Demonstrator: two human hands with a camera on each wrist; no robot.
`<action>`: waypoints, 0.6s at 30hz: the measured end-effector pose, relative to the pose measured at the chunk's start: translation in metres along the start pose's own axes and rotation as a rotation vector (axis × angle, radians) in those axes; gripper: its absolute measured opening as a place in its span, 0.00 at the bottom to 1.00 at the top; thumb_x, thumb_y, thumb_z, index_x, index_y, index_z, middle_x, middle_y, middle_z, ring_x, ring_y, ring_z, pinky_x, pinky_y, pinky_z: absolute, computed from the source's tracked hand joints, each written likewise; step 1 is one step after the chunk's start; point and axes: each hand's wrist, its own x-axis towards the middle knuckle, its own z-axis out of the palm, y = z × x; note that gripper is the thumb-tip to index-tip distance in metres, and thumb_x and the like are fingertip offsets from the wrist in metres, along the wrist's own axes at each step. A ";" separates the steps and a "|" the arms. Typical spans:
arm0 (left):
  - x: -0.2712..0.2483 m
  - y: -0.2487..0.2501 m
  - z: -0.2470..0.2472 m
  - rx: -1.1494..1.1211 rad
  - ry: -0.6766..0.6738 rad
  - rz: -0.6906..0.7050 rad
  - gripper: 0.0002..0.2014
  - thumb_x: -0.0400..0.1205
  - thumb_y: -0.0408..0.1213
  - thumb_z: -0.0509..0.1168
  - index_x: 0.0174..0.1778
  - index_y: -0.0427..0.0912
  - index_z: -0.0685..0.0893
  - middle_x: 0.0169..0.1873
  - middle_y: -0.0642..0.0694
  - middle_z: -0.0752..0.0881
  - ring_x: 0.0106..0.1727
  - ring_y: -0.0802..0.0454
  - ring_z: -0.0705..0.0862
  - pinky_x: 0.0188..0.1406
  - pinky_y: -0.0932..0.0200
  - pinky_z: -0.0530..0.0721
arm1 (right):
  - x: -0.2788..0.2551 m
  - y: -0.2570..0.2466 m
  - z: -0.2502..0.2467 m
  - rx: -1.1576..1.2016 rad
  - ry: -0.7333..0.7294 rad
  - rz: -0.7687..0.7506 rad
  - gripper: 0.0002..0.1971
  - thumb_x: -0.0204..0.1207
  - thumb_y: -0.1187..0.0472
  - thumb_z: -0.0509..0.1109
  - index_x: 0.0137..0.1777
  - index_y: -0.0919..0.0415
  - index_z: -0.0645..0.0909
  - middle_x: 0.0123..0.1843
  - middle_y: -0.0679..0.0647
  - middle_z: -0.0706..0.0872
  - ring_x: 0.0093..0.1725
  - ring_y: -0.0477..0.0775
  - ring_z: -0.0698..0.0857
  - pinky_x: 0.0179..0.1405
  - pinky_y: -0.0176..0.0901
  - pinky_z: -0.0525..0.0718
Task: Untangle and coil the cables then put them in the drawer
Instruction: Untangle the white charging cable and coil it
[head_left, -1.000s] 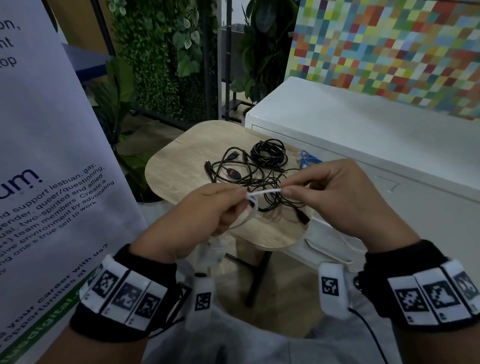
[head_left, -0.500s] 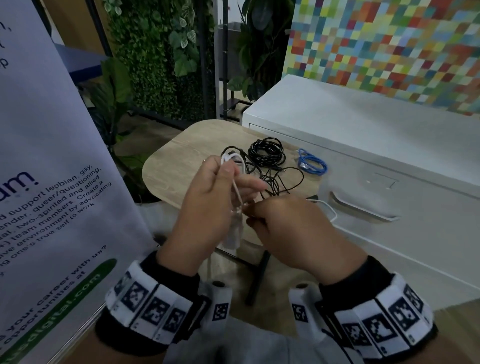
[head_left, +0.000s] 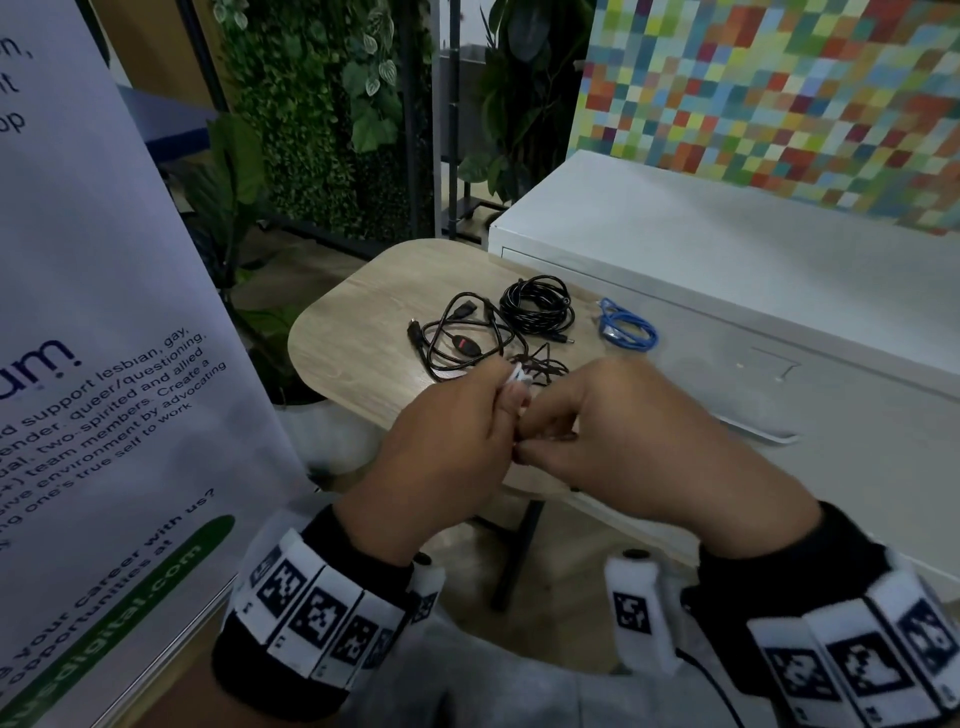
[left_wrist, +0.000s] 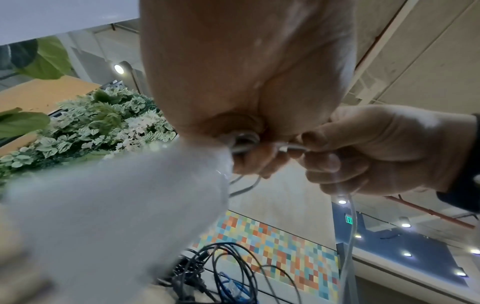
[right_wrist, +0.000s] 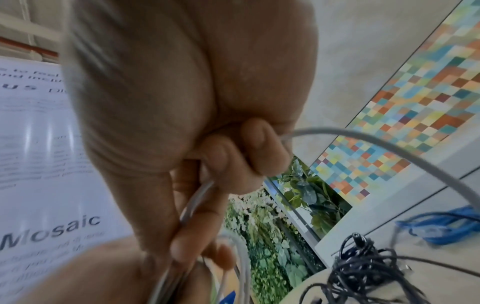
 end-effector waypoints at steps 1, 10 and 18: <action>0.000 -0.001 0.000 0.009 -0.008 -0.007 0.14 0.92 0.49 0.54 0.39 0.58 0.69 0.29 0.55 0.77 0.33 0.53 0.75 0.33 0.50 0.64 | 0.001 0.005 -0.006 0.061 0.014 0.021 0.01 0.72 0.49 0.80 0.43 0.40 0.93 0.35 0.39 0.90 0.38 0.39 0.87 0.37 0.39 0.83; 0.000 -0.007 -0.003 0.094 -0.114 -0.043 0.21 0.86 0.63 0.57 0.35 0.52 0.72 0.27 0.53 0.76 0.31 0.57 0.76 0.30 0.53 0.66 | 0.016 0.067 0.013 0.288 0.011 0.123 0.02 0.74 0.47 0.82 0.44 0.41 0.95 0.41 0.37 0.93 0.43 0.40 0.90 0.46 0.46 0.87; 0.001 -0.029 0.011 0.040 -0.096 -0.155 0.16 0.90 0.51 0.60 0.37 0.50 0.75 0.28 0.50 0.79 0.33 0.53 0.78 0.33 0.48 0.73 | 0.028 0.094 0.054 0.341 -0.037 0.236 0.15 0.79 0.45 0.77 0.37 0.55 0.89 0.27 0.40 0.82 0.28 0.38 0.77 0.28 0.31 0.72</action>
